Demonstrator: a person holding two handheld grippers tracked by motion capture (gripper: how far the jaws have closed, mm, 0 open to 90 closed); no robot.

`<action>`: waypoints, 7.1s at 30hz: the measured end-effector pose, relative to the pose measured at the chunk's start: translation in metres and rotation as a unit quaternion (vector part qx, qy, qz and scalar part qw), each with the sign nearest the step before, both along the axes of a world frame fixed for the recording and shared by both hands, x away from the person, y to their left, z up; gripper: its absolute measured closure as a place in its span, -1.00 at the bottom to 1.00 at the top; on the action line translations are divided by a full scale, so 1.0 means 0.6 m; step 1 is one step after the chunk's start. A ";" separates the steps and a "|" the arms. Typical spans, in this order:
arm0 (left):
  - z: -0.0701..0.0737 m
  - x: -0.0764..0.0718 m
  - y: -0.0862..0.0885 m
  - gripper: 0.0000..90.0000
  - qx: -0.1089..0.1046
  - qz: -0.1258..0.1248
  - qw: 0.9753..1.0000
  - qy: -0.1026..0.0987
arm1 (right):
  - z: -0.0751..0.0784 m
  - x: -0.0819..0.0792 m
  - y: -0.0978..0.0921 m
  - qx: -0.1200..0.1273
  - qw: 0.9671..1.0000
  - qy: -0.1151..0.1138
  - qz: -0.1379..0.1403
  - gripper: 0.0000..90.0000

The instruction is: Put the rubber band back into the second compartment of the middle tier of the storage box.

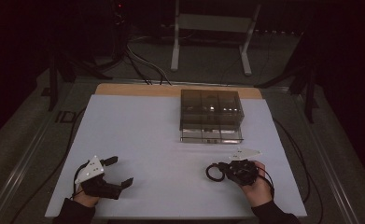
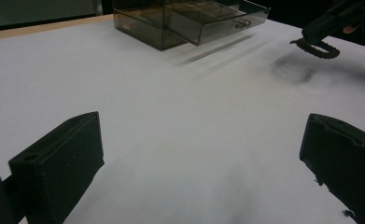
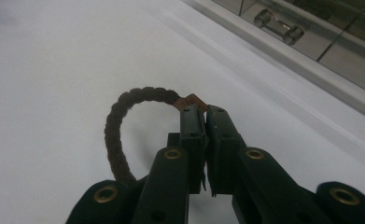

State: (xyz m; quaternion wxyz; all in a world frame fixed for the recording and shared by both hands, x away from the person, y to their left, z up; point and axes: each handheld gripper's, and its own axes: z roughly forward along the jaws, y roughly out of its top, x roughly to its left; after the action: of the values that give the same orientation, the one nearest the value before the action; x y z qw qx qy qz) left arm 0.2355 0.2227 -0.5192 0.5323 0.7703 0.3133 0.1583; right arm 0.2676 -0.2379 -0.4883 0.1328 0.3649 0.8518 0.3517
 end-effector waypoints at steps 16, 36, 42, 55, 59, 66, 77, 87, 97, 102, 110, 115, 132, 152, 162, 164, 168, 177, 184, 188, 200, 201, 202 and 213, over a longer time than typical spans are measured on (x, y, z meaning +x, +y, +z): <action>0.001 -0.001 0.000 -0.99 0.001 -0.002 1.000 -0.001 | 0.021 0.012 0.002 -0.005 1.000 -0.004 0.002 0.91; 0.001 -0.001 -0.001 -0.99 -0.002 -0.002 1.000 0.000 | 0.048 0.039 0.004 -0.003 1.000 -0.017 0.000 0.91; 0.001 -0.001 -0.002 -0.99 0.000 -0.004 1.000 0.000 | 0.057 0.047 0.006 -0.003 1.000 -0.021 0.000 0.91; 0.002 -0.002 -0.001 -0.99 0.002 -0.004 1.000 -0.002 | 0.072 0.067 0.008 -0.001 1.000 -0.030 0.000 0.91; 0.002 -0.002 0.000 -0.99 0.001 -0.003 1.000 -0.002 | 0.077 0.076 0.009 0.002 1.000 -0.031 -0.002 0.91; 0.002 -0.002 0.000 -0.99 0.003 -0.005 1.000 -0.002 | 0.086 0.091 0.012 0.000 0.999 -0.037 -0.002 0.91; 0.002 -0.002 0.000 -0.99 0.002 -0.005 1.000 -0.004 | 0.095 0.115 0.019 0.002 0.999 -0.038 -0.005 0.91; 0.003 -0.003 -0.001 -0.99 0.004 -0.005 1.000 -0.004 | 0.104 0.141 0.021 -0.008 0.999 -0.039 -0.011 0.91; 0.003 -0.003 0.000 -0.99 0.003 -0.004 1.000 -0.004 | 0.105 0.168 0.020 -0.005 0.999 -0.032 -0.022 0.91; 0.003 -0.003 0.000 -0.99 0.003 -0.004 1.000 -0.005 | 0.100 0.187 0.023 -0.009 0.999 -0.025 -0.027 0.91; 0.002 -0.003 0.000 -0.99 0.002 -0.004 1.000 -0.004 | 0.089 0.208 0.030 -0.017 0.999 -0.016 -0.031 0.91; 0.002 -0.002 0.000 -0.99 0.003 -0.005 1.000 -0.004 | 0.081 0.219 0.030 -0.018 0.999 -0.011 -0.035 0.91; 0.001 -0.003 0.000 -0.99 0.004 -0.005 1.000 -0.002 | 0.048 0.245 0.025 -0.033 0.998 0.008 -0.045 0.91; 0.001 -0.002 -0.001 -0.99 0.006 -0.006 1.000 -0.001 | 0.025 0.251 0.028 -0.053 0.997 0.024 -0.044 0.91; 0.001 -0.003 -0.001 -0.99 0.006 -0.007 1.000 -0.001 | 0.018 0.254 0.031 -0.063 0.997 0.035 -0.042 0.90; 0.001 -0.002 0.000 -0.99 0.007 -0.006 1.000 -0.001 | 0.016 0.255 0.032 -0.066 0.996 0.037 -0.040 0.90; 0.000 -0.002 -0.001 -0.99 0.007 -0.006 1.000 -0.001 | 0.011 0.257 0.036 -0.075 0.995 0.044 -0.038 0.90; 0.001 -0.003 -0.001 -0.99 0.007 -0.007 1.000 -0.001 | 0.008 0.259 0.036 -0.077 0.995 0.052 -0.041 0.88; 0.000 -0.002 -0.001 -0.99 0.007 -0.007 1.000 -0.001 | 0.018 0.257 0.028 -0.055 0.996 0.050 -0.047 0.74; 0.000 -0.003 -0.002 -0.99 0.007 -0.007 1.000 -0.001 | 0.029 0.255 0.023 -0.044 0.997 0.044 -0.050 0.66; 0.001 -0.002 -0.001 -0.99 0.007 -0.007 1.000 -0.002 | 0.058 0.234 0.028 -0.022 0.999 0.017 -0.047 0.24; 0.001 -0.002 -0.001 -0.99 0.006 -0.006 1.000 -0.001 | 0.060 0.232 0.029 -0.021 0.999 0.016 -0.047 0.17; 0.001 -0.002 -0.001 -0.99 0.006 -0.006 1.000 -0.002 | 0.063 0.229 0.030 -0.020 0.999 0.013 -0.048 0.11; 0.001 -0.003 -0.001 -0.99 0.006 -0.007 1.000 -0.002 | 0.090 0.205 0.038 0.009 0.998 -0.012 -0.058 -0.52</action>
State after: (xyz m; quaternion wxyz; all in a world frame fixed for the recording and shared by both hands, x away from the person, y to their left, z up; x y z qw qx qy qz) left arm 0.2339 0.2221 -0.5184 0.5291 0.7754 0.3060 0.1582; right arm 0.3904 -0.2153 -0.4341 0.1595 0.4107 0.8245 0.3550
